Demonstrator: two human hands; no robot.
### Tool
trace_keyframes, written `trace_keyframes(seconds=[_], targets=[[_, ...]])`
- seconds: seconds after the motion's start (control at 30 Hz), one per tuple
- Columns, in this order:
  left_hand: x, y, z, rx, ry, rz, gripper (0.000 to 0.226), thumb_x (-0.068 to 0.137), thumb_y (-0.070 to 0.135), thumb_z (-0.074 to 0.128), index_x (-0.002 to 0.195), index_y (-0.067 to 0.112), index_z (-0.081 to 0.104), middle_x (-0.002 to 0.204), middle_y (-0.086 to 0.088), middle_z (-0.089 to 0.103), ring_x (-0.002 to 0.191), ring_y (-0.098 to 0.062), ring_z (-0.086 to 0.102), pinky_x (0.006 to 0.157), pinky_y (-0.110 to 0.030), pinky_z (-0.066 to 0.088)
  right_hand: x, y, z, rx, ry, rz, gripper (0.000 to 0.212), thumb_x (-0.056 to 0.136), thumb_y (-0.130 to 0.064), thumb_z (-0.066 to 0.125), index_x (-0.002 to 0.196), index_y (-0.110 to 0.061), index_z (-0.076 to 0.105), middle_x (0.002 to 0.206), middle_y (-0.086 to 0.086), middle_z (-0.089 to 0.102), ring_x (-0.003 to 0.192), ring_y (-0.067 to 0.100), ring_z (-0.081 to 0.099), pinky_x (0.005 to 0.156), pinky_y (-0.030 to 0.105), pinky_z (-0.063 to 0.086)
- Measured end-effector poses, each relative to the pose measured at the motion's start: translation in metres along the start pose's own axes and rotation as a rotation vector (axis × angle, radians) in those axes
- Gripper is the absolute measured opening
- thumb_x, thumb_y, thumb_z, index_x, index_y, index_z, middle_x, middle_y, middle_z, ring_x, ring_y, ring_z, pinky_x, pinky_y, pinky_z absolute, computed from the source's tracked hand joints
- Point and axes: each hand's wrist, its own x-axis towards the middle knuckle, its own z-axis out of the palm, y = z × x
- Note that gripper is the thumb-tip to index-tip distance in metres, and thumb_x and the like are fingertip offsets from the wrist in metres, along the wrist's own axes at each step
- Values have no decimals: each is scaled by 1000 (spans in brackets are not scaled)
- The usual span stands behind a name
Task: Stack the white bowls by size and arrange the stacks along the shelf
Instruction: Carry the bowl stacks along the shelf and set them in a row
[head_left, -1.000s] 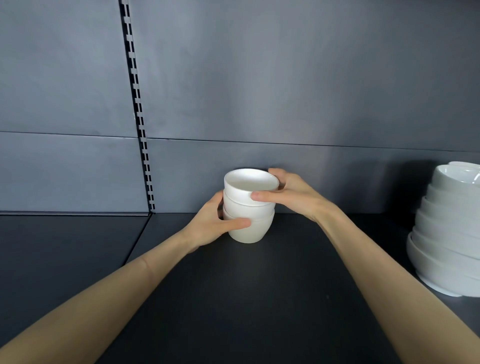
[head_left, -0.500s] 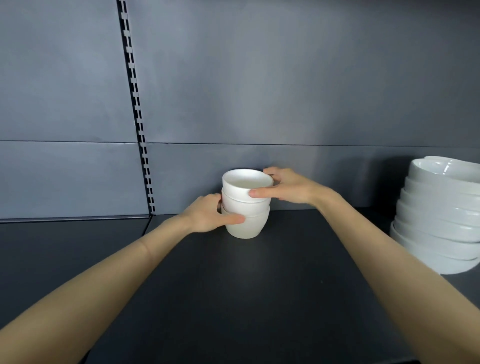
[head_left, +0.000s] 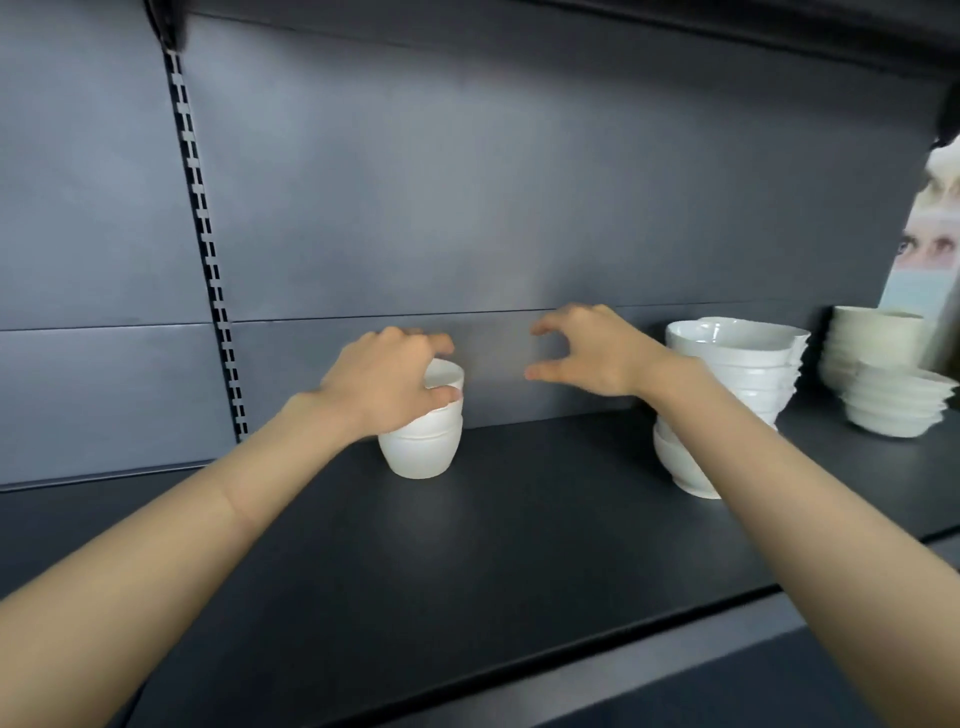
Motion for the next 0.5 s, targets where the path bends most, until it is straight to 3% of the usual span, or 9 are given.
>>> trace_keyframes(seconds=[0.23,0.5], targets=[[-3,90,-22,6,164,132,60,90,50,54,142,24,39,137,-3,51,127,-25,44,102,-37,34,-72,49,-53,-69,126,48,55,87,-42,64,135,-19,50,135,8,49,123,30,46,101,41,41],[-21,204,-11,-45,232,77,60,91,48,55,142,21,39,136,-5,52,126,-27,44,101,-39,34,-164,141,-90,-53,116,67,54,88,-36,64,136,-17,48,143,2,43,129,23,41,100,32,36]])
